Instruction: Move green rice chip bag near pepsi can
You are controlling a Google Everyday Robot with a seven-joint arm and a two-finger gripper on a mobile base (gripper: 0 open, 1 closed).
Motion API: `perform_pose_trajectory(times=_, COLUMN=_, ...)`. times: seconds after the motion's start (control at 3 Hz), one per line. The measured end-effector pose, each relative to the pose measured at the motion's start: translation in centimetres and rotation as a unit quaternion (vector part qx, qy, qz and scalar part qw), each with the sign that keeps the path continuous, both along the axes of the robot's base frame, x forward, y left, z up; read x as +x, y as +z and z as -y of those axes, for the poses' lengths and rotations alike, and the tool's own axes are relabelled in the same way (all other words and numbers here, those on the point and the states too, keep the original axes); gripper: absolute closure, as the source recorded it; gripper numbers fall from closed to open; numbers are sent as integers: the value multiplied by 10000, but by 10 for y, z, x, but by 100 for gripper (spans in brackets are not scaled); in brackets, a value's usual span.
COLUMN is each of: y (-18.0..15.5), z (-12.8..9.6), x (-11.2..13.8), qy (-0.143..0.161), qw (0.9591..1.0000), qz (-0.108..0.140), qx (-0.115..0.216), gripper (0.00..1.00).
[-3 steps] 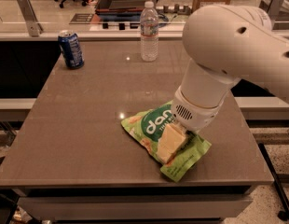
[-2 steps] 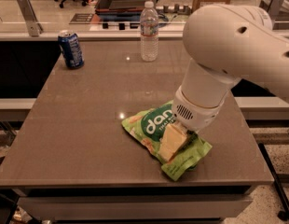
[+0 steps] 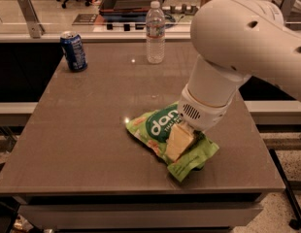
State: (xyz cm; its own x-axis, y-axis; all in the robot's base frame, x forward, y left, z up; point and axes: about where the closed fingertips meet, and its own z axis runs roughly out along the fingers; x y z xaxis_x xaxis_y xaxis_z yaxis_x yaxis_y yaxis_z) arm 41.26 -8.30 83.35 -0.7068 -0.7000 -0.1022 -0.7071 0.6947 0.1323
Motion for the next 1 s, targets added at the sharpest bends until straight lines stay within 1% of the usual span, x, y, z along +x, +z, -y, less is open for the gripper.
perform_pose_trajectory(times=0.33, y=24, z=-11, x=18, qy=356, qw=9988, qz=265, qx=213, gripper=100)
perform_pose_trajectory(times=0.67, y=53, z=-34, x=32, qy=838, qw=9923, qz=703, qx=582, gripper=100)
perform_pose_trajectory(times=1.0, y=62, z=-69, x=55, qy=1302, qw=9797, qz=1040, qx=1118, gripper=100)
